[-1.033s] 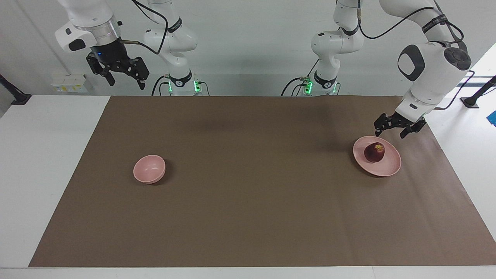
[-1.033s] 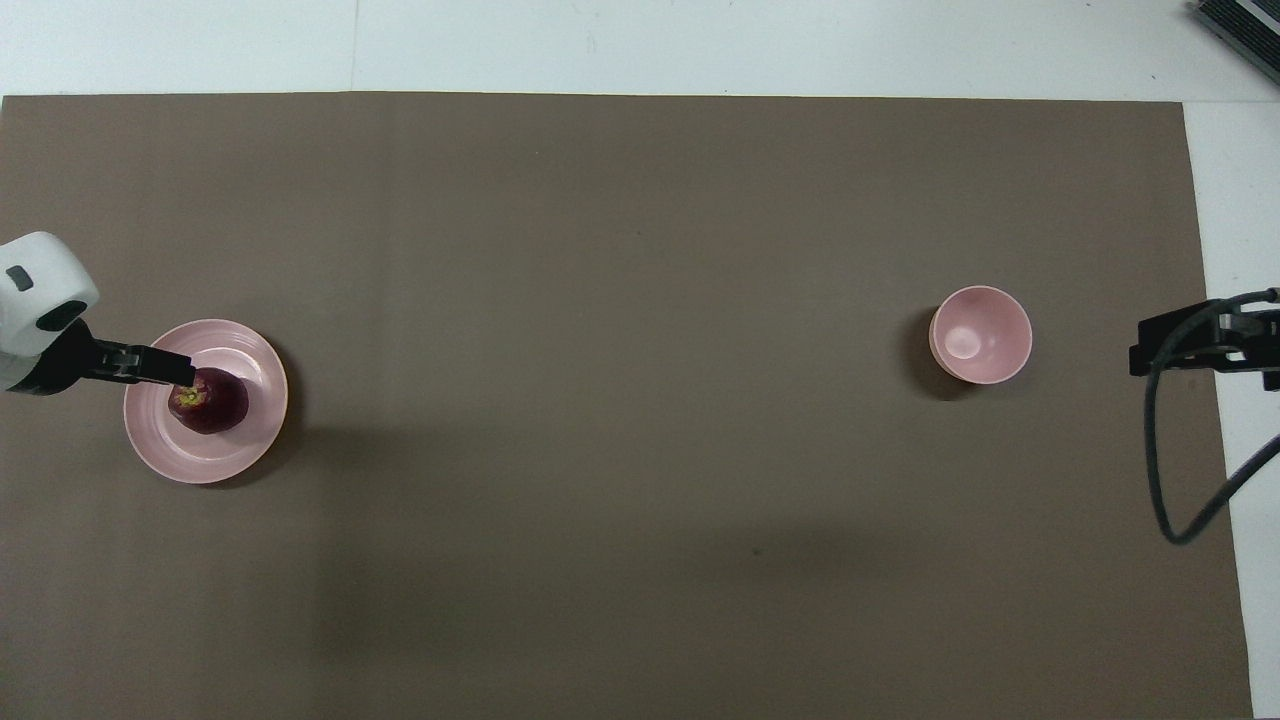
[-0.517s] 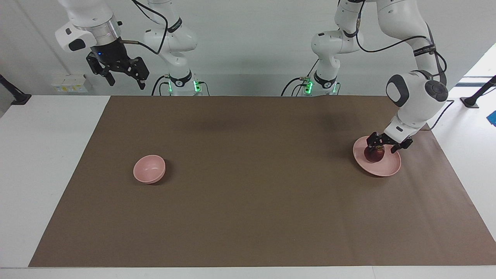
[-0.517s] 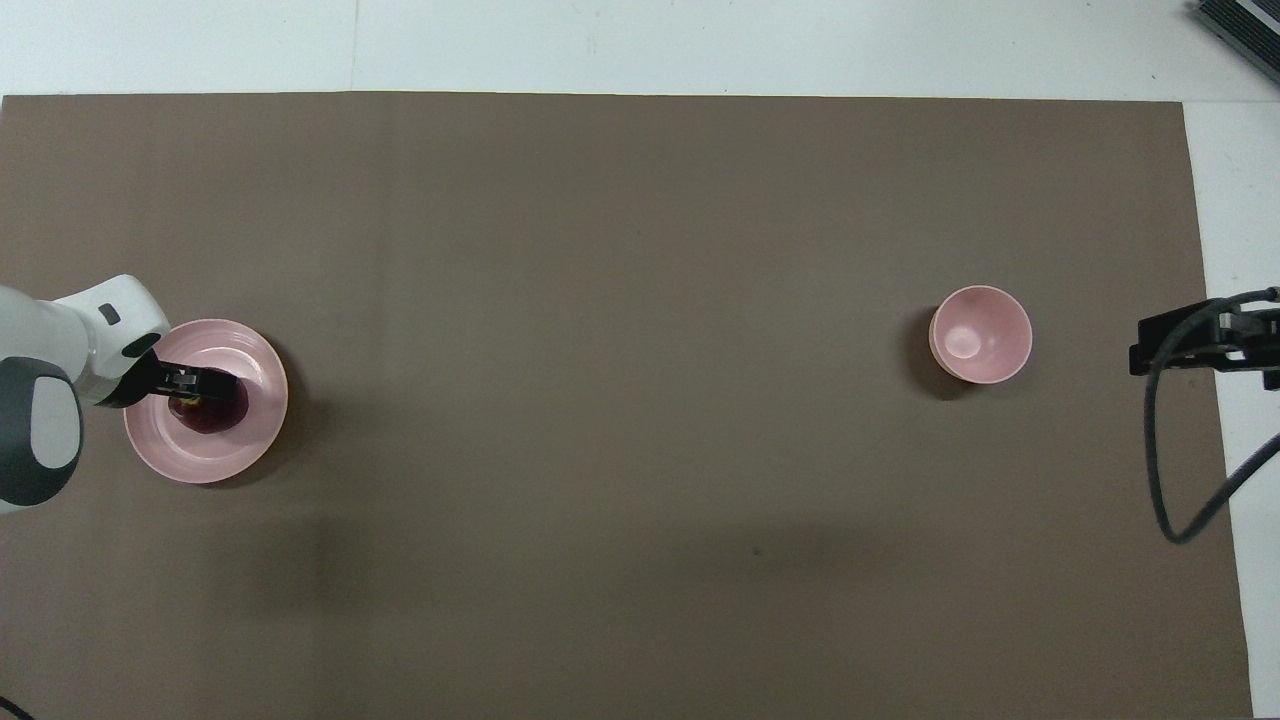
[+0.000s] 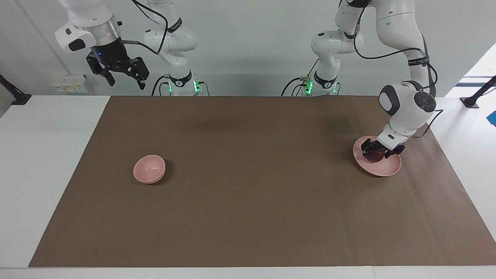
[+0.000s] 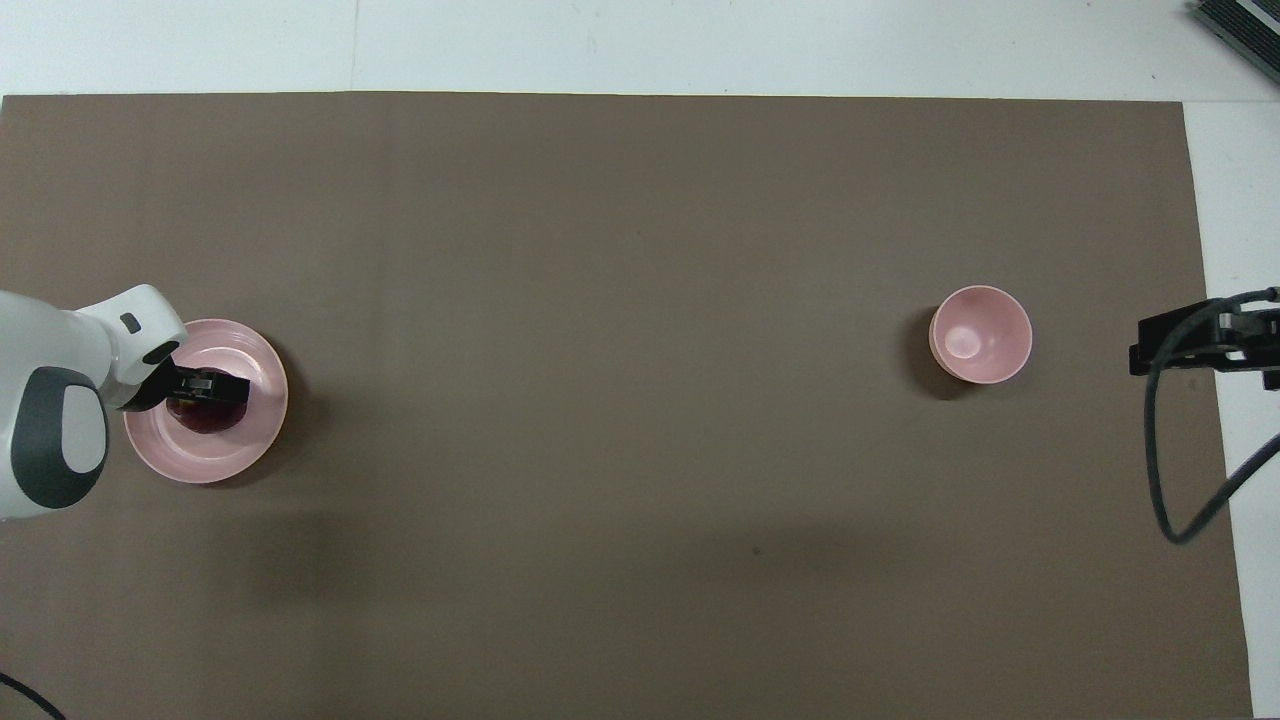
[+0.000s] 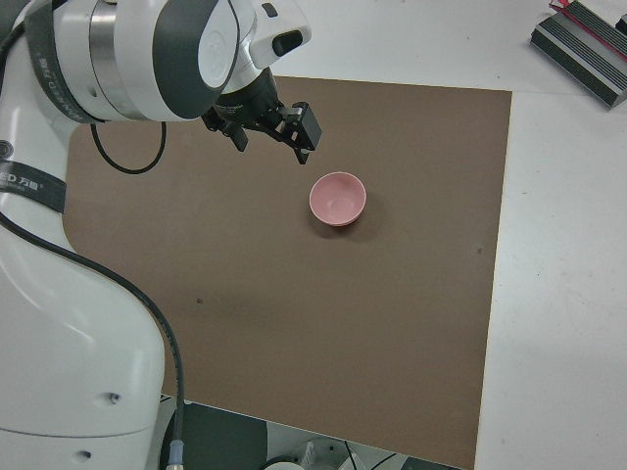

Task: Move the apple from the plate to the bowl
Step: 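Close the left gripper on the red apple and lift it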

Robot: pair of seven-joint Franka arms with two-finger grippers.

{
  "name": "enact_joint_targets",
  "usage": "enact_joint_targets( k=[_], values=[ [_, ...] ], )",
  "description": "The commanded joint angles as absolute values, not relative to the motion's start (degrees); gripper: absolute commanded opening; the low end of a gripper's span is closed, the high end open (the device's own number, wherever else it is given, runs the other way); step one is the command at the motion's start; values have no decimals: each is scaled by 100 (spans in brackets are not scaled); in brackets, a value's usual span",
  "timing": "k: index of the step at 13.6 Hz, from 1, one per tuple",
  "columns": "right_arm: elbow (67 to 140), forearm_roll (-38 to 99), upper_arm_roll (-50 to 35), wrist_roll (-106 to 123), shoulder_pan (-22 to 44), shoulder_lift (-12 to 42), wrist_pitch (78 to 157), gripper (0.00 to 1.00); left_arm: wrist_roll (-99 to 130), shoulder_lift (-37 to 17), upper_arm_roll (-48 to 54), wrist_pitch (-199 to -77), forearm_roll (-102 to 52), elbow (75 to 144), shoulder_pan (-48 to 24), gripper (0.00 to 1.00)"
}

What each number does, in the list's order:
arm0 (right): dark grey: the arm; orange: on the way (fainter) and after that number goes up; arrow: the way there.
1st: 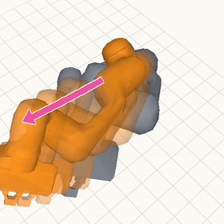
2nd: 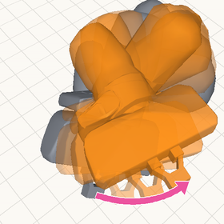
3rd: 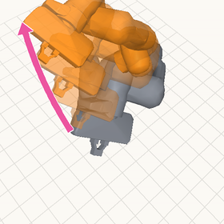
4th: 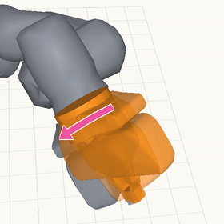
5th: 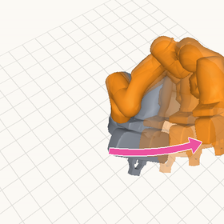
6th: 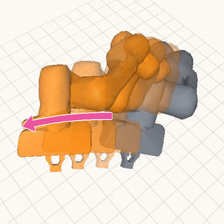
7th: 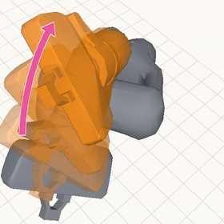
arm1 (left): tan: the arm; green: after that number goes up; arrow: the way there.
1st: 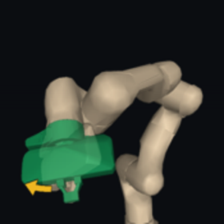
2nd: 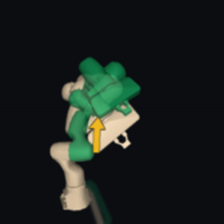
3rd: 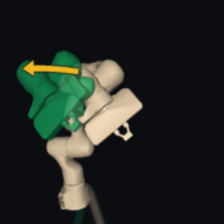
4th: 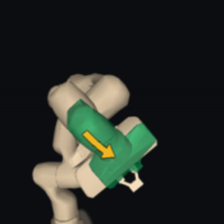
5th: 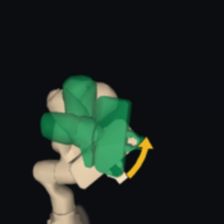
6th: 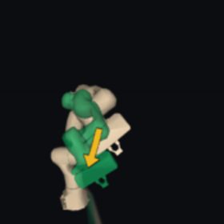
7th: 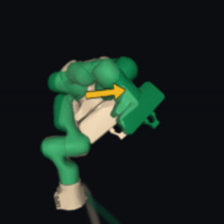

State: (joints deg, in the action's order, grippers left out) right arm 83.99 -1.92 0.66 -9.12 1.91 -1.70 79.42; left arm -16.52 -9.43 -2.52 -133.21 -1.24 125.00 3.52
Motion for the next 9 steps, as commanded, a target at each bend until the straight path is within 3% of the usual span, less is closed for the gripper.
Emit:
enact_joint_targets(
  k=[1, 2, 3, 6, 9],
  values=[
    [8517, -202, 53, -782, 150, -281, 7963, 100, -1539, -923, -272, -13412, -44, 12551, 325, 29],
    [8517, -193, 53, -782, 149, -281, 7963, 100, -1468, -923, -272, -13351, -44, 12525, 316, 4],
    [8517, -193, 53, -782, 158, -281, 7963, 100, -1424, -940, -272, -13351, -44, 12498, 316, 0],
    [8517, -202, 53, -782, 158, -281, 7972, 100, -1459, -1072, -272, -13009, -88, 12121, 325, 0],
    [8517, -193, 53, -782, 158, -281, 7963, 100, -1442, -1125, -290, -12920, -1131, 12033, 351, 0]
  ],
)
